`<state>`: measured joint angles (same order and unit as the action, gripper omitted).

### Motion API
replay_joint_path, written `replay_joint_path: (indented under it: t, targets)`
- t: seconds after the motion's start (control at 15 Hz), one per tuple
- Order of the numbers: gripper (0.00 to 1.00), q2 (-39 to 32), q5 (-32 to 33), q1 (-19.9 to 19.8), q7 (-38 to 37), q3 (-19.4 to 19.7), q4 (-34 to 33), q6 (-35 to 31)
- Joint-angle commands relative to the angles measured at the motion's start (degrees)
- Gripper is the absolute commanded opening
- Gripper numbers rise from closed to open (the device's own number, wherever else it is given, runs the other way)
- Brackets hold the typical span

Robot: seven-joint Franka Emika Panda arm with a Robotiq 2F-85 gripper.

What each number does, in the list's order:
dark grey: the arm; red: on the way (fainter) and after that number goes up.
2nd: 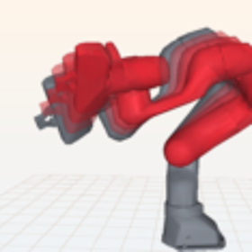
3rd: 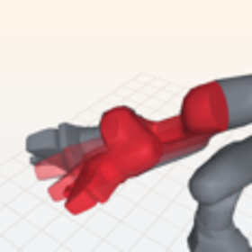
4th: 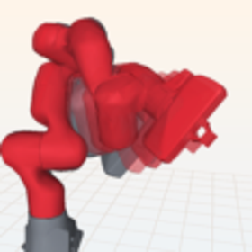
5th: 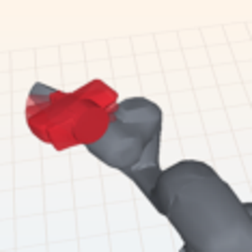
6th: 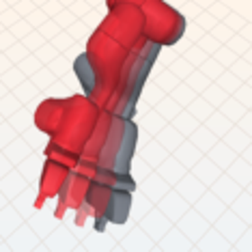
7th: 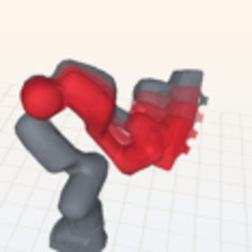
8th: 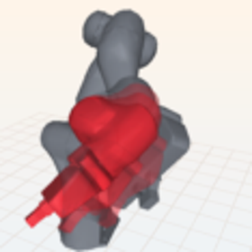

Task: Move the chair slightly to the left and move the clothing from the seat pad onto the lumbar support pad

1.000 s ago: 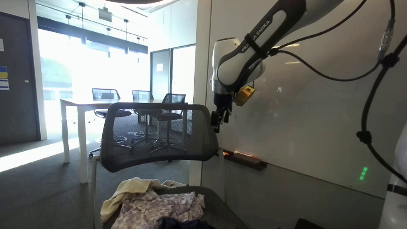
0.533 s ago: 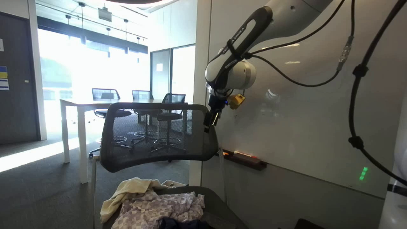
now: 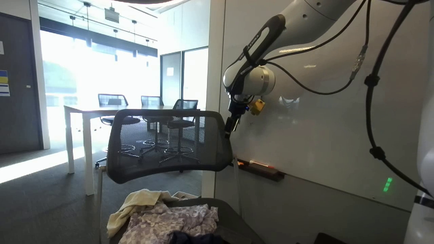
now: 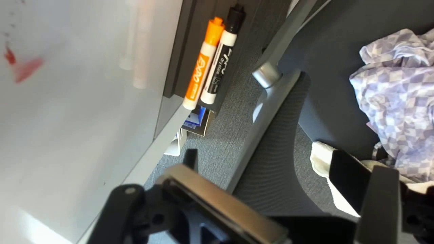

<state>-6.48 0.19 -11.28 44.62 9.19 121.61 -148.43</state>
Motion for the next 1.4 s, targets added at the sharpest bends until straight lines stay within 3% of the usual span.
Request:
replay_joint_path:
  t: [0.0,0.27,0.33,0.4,0.93,1.0,1.07,1.33]
  targets:
    - [1.00,-0.5,1.4,-1.0,0.6,0.1,-1.5,0.5]
    - [1.00,-1.7,1.3,-1.3,1.1,0.0,-2.9,0.7]
    - [0.94,-2.1,1.0,-1.4,1.7,0.0,-3.3,0.5]
    - [0.74,-2.8,0.7,-1.6,1.8,0.0,-4.0,0.5]
    - [0.14,-5.0,-0.2,-2.0,4.9,-1.7,-6.3,-1.7]
    - [0.11,-4.8,-0.5,-2.0,5.4,-1.9,-6.4,-1.8]
    - [0.15,-5.0,-0.9,-2.0,5.5,-2.2,-6.8,-1.7]
    - [0.15,-5.8,-2.8,-2.2,9.2,-3.8,-8.0,-2.4]
